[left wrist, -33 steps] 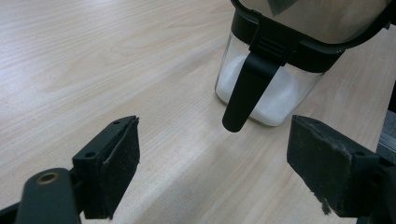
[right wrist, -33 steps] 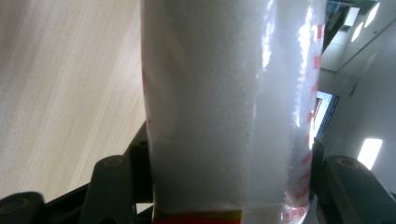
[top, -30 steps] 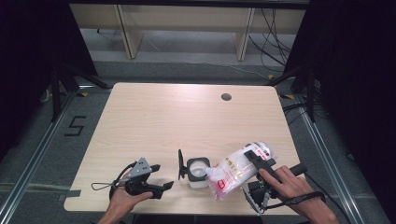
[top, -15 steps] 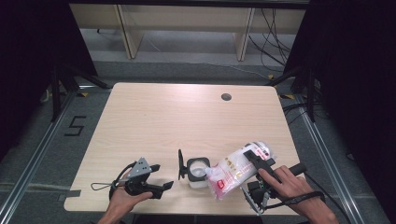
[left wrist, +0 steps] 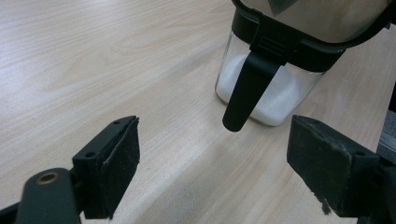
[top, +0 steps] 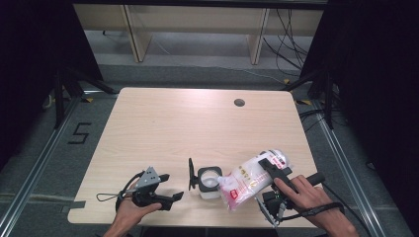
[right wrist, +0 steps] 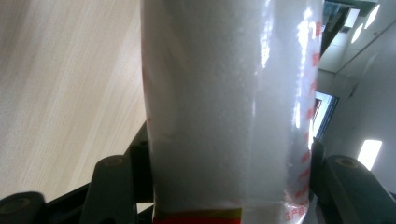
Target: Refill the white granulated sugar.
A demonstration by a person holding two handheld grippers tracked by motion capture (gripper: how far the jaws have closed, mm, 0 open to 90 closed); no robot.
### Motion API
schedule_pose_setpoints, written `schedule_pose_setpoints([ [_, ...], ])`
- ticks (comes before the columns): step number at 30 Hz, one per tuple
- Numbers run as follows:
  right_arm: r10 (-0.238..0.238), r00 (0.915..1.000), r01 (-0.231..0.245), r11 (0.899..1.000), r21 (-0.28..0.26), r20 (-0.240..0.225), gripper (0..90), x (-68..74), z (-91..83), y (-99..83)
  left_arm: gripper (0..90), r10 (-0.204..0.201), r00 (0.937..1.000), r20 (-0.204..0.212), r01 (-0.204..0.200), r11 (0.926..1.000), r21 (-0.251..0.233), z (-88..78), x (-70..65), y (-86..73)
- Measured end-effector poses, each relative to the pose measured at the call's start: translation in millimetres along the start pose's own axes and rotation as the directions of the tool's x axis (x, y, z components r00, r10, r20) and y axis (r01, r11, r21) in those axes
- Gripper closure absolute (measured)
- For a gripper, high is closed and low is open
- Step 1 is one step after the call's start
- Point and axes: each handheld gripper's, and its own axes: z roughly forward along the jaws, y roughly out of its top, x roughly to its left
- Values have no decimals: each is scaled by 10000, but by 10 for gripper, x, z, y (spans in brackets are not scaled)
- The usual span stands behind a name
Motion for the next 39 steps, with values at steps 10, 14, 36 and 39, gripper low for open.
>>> schedule_pose_setpoints([
  [10, 128, 9998, -127, 9999, 12, -128, 440, 8, 8, 16, 167, 37, 10000, 15, -37, 10000, -4, -1, 0, 1],
  [14, -14, 10000, 13, 9999, -119, -60, 441, 3, 20, 22, 167, 128, 9999, 10, -128, 9999, -20, -2, 7, 3],
  [36, -21, 10000, 22, 10000, 26, -75, 441, -9, 7, 20, 167, 75, 10000, -59, -75, 10000, -24, -10, 1, 5],
  [39, -22, 10000, 22, 10000, 42, -64, 441, -17, 2, 23, 167, 241, 9997, -15, -241, 9997, -20, -7, 11, 8],
])
